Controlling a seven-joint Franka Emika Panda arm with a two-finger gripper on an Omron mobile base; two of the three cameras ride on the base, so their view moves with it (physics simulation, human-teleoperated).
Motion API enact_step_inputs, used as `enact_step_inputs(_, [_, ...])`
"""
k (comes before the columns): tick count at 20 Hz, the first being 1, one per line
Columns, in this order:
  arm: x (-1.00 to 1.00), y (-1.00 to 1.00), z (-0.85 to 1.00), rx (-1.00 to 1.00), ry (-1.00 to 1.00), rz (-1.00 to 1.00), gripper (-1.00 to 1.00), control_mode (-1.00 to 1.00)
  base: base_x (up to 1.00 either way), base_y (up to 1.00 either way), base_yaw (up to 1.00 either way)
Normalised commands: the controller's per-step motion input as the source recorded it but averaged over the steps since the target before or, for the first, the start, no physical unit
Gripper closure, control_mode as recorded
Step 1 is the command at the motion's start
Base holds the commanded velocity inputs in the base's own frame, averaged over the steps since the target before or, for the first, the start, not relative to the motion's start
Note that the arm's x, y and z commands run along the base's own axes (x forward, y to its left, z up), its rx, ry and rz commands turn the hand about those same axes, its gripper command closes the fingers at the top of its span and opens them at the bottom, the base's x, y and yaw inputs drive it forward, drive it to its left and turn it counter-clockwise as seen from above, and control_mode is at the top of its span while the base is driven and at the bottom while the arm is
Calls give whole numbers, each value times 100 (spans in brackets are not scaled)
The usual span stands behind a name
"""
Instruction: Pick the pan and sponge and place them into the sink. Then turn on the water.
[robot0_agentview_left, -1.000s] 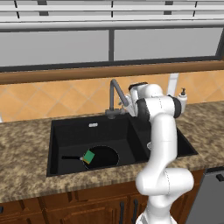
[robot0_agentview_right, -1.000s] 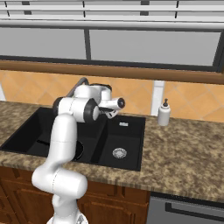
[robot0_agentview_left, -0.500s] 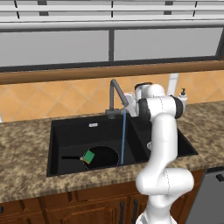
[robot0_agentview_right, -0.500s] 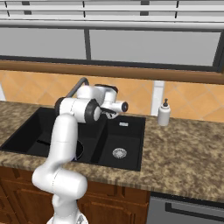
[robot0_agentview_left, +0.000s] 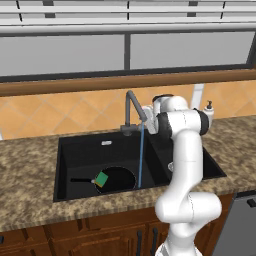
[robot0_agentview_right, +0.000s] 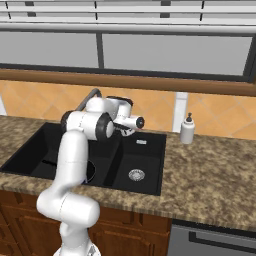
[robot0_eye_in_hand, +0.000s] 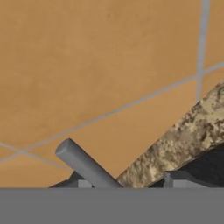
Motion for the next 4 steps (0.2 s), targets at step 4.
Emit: enact_step_inputs(4, [0, 0, 0, 0, 0, 0, 100, -100, 0, 0, 0])
